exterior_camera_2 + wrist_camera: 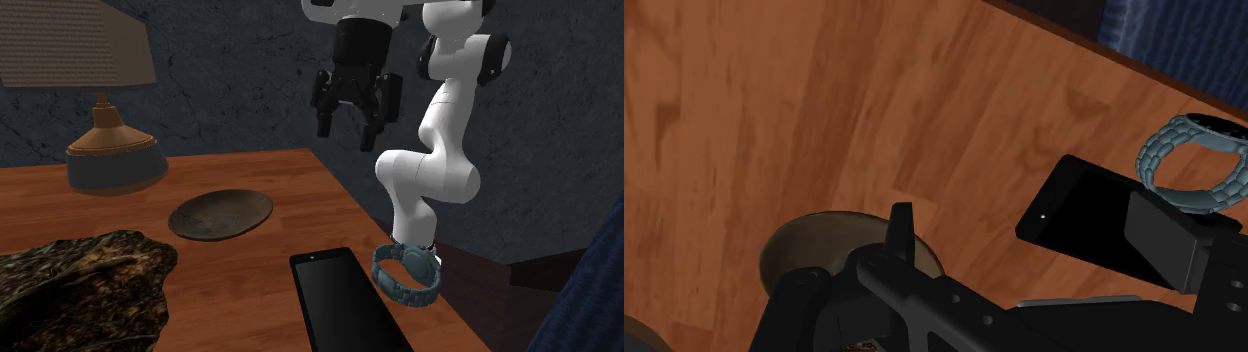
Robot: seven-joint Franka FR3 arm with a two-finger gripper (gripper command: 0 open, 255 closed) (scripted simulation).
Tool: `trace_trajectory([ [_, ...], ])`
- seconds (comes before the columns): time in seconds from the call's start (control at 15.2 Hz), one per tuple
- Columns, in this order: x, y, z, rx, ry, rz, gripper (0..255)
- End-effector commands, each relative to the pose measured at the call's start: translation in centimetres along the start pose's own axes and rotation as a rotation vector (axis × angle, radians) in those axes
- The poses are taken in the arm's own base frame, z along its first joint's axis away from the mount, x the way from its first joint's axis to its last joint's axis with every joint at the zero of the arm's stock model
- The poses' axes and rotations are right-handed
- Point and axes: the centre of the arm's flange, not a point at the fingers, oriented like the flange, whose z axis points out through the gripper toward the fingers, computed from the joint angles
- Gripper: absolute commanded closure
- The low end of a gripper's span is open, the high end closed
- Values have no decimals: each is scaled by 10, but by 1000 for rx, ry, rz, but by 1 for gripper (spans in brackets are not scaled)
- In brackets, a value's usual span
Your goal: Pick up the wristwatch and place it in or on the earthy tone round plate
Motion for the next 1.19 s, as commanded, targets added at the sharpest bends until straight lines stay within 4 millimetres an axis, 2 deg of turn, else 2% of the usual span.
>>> trace_trajectory([
  [0.0, 0, 0, 0, 0, 0, 0, 0],
  [0.73, 55, -111, 80, 41, -161, 70, 0],
  [1.12, 51, -114, 108, 42, -163, 71, 0],
])
